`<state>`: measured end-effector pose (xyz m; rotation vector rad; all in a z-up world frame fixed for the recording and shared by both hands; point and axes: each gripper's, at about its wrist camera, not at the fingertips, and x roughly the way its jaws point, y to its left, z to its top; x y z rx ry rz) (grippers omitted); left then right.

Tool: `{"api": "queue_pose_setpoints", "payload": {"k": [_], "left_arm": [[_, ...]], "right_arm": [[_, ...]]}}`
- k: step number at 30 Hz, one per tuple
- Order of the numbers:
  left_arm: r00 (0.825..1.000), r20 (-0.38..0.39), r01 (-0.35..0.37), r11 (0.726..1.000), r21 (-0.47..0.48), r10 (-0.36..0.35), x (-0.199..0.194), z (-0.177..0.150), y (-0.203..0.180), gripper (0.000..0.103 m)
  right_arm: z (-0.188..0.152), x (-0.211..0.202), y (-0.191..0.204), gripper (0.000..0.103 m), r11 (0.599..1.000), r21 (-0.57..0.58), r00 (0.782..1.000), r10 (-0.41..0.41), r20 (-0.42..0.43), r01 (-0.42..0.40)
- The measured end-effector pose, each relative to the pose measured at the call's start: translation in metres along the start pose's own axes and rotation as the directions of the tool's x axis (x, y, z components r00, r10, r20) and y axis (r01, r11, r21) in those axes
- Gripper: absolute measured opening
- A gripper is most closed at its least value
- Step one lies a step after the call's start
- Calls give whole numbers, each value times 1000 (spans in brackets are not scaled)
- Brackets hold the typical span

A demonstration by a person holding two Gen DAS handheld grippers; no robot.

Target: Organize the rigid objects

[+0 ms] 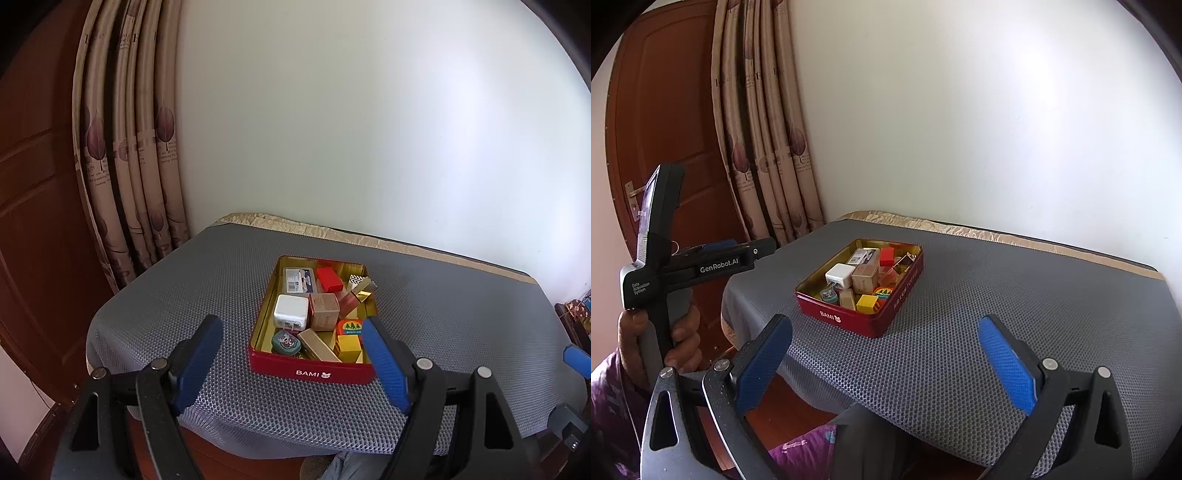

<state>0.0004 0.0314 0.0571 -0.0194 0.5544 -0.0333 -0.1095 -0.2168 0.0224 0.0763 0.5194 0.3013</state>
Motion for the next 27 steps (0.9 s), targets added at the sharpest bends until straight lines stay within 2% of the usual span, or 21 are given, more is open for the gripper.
{"api": "queue_pose_setpoints", "payload": {"k": [9,13,19,25,27], "left_arm": [[1000,-13,-9,1000,9,9,4,0,-1,81],[1000,-20,-20,1000,24,21,9,0,-4,87],[998,-67,1,1000,3,-1,23,-6,0,87],[998,-54,-26,1000,15,26,24,-7,-3,87],[998,-54,-12,1000,29,14,23,-7,-5,87]], "right_arm": [[-1,1,-1,101,1000,2,1000,4,-9,-4],[-3,2,-1,101,1000,5,1000,8,-19,-8],[-6,5,-2,101,1000,6,999,14,-32,-14],[-8,7,-5,101,1000,13,999,15,-36,-15],[-9,7,-6,102,1000,14,999,14,-37,-14]]}}
